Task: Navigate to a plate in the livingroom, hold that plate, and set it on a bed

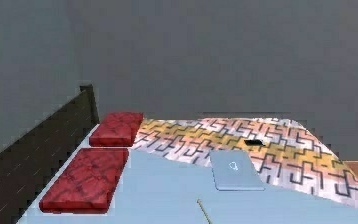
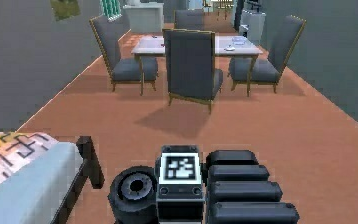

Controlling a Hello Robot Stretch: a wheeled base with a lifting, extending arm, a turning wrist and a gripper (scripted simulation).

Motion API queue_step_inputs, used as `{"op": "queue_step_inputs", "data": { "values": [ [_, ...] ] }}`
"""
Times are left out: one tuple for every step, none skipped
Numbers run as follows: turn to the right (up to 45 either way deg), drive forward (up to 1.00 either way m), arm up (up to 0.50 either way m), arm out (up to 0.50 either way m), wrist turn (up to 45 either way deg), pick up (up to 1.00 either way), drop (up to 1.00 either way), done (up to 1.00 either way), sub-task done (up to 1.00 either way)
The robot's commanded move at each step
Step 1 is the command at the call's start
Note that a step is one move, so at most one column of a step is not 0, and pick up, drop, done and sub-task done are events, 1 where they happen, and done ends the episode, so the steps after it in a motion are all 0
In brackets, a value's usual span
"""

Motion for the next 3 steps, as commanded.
{"op": "queue_step_inputs", "data": {
  "values": [
    [-33.0,0.0,0.0,0.0,0.0,0.0,0.0,0.0,0.0],
    [45.0,0.0,0.0,0.0,0.0,0.0,0.0,0.0,0.0],
    [30.0,0.0,0.0,0.0,0.0,0.0,0.0,0.0,0.0]
  ]
}}
